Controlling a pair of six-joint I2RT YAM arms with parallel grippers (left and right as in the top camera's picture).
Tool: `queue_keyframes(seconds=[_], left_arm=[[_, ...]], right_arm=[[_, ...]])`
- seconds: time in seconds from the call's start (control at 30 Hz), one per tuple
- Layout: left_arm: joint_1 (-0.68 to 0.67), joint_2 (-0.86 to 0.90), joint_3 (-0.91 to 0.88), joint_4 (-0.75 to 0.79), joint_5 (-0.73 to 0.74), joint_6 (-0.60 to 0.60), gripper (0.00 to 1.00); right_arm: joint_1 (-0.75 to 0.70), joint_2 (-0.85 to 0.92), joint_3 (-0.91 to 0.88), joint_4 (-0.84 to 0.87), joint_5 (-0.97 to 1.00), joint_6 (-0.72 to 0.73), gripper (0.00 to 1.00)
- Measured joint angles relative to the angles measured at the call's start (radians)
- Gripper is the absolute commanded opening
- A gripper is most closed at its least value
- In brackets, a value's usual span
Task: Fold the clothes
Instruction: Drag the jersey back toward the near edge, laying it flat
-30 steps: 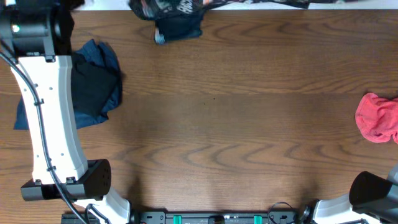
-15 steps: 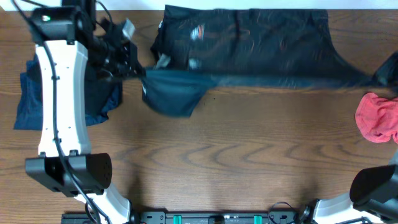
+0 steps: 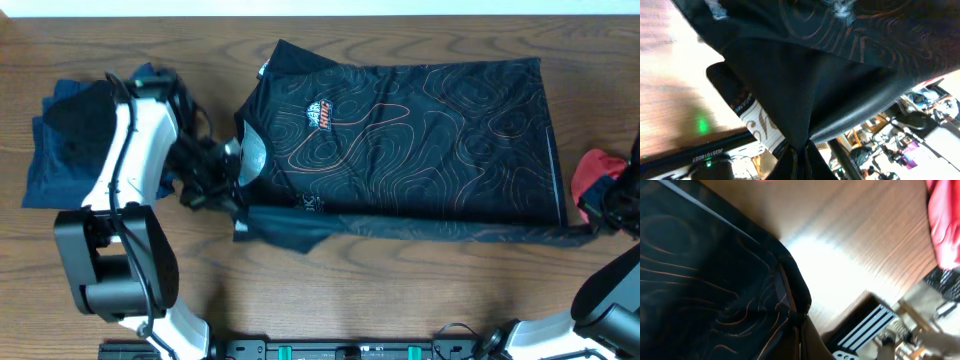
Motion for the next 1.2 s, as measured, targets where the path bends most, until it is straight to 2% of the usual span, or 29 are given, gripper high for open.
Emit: queue_keyframes(seconds=[0.3, 0.73, 1.2], left_arm=[[0.0, -0.177, -0.244, 0.093, -0.015, -0.006, 0.06], [0.001, -0.431, -0.351, 0.132, -0.057, -0.085, 0.06], [0.001, -0.448, -0.355, 0.53, -0.057, -0.196, 0.06]], right_arm=[[-0.039, 0.0, -0.055, 0.001, -0.012, 0.0, 0.01], [-0.039, -0.048, -0.094, 0.004, -0.016, 0.0, 0.01], [-0.024, -0.09, -0.095, 0.206, -0.186, -0.058, 0.01]])
